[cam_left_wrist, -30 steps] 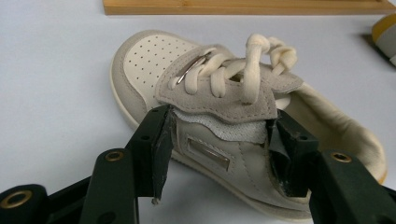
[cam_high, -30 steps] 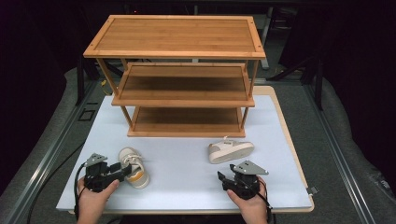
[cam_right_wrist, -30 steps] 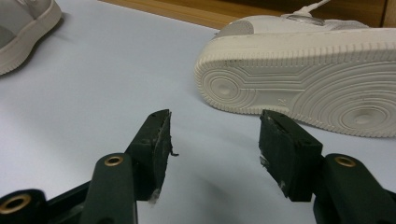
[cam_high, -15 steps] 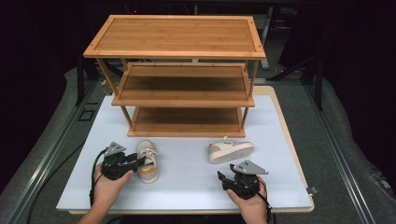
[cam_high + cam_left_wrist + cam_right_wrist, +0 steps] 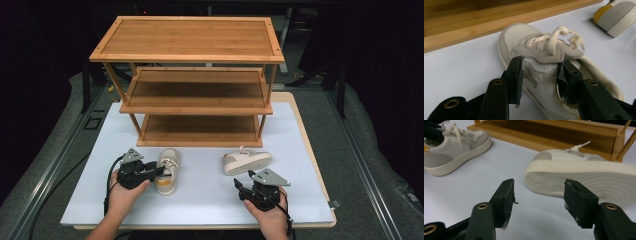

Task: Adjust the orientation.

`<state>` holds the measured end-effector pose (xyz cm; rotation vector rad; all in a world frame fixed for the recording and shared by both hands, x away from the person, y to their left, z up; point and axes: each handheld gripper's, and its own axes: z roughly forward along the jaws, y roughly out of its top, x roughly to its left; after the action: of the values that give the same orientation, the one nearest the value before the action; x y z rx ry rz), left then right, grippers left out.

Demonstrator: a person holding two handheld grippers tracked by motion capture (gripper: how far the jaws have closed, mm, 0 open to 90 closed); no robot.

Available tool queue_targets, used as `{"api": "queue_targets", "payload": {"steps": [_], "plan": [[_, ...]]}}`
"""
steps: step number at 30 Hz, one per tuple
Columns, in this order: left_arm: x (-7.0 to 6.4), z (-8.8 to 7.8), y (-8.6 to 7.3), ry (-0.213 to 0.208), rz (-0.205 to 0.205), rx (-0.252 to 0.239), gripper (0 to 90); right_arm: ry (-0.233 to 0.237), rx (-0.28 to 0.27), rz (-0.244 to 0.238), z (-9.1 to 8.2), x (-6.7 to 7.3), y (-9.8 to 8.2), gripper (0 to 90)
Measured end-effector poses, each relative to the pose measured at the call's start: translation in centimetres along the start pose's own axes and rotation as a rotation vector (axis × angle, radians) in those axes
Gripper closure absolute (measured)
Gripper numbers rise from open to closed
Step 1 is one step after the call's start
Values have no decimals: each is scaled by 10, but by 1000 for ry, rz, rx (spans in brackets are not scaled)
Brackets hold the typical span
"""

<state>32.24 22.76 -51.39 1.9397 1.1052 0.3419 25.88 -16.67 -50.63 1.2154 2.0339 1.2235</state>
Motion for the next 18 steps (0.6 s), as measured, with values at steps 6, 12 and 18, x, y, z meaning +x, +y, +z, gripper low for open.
{"api": "queue_targets", "payload": {"steps": [6, 12, 18], "plan": [[0, 2, -1, 10, -21, -5, 526, -4, -18, 17, 3, -8, 19, 406], [-2, -1, -4, 2, -22, -5, 487, -2, -23, 27, 17, -11, 34, 397], [0, -3, -6, -6, -38, -14, 480, -11, -21, 40, 24, -12, 35, 396]]}}
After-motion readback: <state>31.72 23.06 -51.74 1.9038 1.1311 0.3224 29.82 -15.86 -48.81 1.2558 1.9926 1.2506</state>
